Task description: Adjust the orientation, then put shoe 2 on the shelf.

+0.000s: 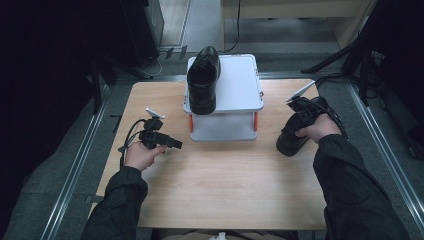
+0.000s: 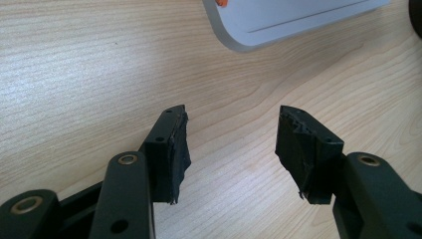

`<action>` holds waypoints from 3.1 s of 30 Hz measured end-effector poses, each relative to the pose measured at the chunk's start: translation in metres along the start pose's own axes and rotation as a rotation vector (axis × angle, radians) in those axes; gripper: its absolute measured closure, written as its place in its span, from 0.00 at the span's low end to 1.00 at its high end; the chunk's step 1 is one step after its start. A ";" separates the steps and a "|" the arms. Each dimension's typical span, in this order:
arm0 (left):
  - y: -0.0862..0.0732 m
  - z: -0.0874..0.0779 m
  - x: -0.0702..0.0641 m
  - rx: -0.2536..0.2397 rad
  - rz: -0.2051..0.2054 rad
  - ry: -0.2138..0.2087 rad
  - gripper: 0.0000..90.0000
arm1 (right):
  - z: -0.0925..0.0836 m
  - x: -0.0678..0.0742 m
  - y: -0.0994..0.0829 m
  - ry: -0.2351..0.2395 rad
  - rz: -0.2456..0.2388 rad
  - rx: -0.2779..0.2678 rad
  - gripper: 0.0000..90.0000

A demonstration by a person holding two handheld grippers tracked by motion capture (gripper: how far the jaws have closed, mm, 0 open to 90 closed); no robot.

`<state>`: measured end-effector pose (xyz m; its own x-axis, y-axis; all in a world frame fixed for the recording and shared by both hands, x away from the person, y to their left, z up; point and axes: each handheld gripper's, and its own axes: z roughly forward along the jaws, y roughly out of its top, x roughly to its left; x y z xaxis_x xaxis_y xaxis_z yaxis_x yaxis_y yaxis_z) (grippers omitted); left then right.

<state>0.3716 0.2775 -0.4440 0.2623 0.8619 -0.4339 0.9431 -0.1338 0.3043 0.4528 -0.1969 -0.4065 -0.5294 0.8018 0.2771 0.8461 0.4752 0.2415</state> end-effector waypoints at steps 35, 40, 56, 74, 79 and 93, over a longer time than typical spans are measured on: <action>-0.001 0.000 0.002 0.005 0.007 0.003 0.52 | -0.035 -0.040 -0.059 0.048 -0.023 0.099 0.92; -0.001 0.001 0.001 0.005 0.005 0.002 0.52 | -0.030 -0.040 -0.063 0.054 -0.045 0.095 0.91; 0.000 0.004 0.000 0.014 0.013 0.009 0.52 | -0.064 -0.067 -0.055 -0.084 0.189 -0.052 0.79; 0.000 0.004 0.000 0.022 0.018 0.016 0.52 | -0.019 -0.096 -0.064 -0.139 0.381 0.018 0.78; 0.000 0.003 0.001 0.018 0.016 0.013 0.52 | -0.008 -0.098 -0.062 -0.153 0.393 0.030 0.79; 0.000 0.004 0.003 0.024 0.018 0.022 0.52 | -0.008 -0.108 -0.057 -0.125 0.508 0.047 0.92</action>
<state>0.3729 0.2779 -0.4490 0.2746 0.8697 -0.4101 0.9430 -0.1604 0.2915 0.4608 -0.3133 -0.4430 -0.0424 0.9711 0.2350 0.9976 0.0284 0.0630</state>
